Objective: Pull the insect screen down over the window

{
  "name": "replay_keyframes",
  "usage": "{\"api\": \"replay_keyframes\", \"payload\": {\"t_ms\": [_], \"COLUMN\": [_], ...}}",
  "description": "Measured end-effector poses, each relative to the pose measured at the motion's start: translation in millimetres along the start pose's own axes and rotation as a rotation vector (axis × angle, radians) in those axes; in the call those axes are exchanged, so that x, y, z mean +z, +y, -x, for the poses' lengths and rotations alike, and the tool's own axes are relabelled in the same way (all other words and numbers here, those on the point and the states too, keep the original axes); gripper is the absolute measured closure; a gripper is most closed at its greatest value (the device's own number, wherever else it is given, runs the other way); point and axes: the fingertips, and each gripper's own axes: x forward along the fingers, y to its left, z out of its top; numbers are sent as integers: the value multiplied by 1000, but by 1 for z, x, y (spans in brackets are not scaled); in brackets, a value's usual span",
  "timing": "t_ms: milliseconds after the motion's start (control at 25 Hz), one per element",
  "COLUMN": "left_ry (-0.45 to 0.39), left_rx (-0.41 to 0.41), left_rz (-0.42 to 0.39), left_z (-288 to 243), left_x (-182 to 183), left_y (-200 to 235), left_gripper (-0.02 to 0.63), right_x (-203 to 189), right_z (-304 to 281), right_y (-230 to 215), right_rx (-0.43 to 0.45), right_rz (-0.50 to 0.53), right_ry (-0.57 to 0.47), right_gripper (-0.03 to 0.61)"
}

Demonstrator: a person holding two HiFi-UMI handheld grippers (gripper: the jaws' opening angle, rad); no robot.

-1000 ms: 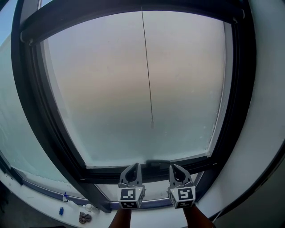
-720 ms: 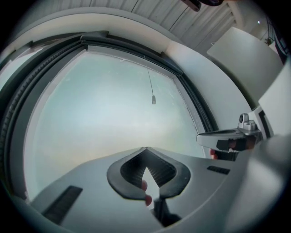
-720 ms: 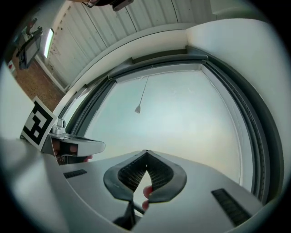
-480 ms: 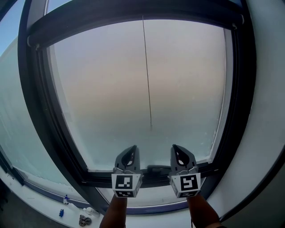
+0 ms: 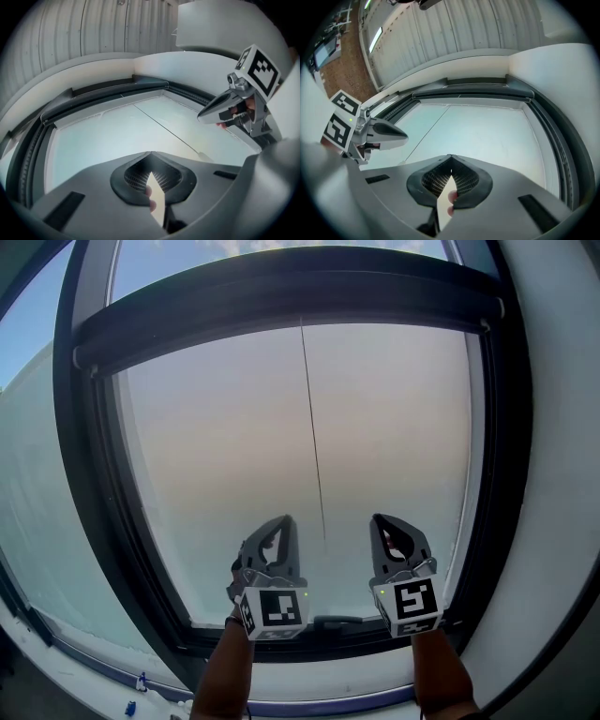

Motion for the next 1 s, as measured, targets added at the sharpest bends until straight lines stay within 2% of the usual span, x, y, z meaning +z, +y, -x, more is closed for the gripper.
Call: {"api": "replay_keyframes", "payload": {"t_ms": [120, 240, 520, 800, 1000], "left_ry": [-25, -43, 27, 31, 52], "left_rx": [21, 35, 129, 197, 209], "left_rz": [-57, -139, -406, -555, -649], "left_z": [-15, -29, -57, -78, -93], "left_x": [21, 35, 60, 84, 100], "left_y": [16, 32, 70, 104, 125], "left_gripper": [612, 612, 611, 611, 611], "right_x": [16, 29, 68, 95, 121], "right_z": [-15, -28, -63, -100, -125], "right_y": [-1, -6, -16, -21, -23], "right_rx": [33, 24, 5, -36, -49], "right_rz": [103, 221, 482, 817, 976], "right_ry": [11, 1, -22, -13, 9], "right_gripper": [577, 577, 577, 575, 575]}}
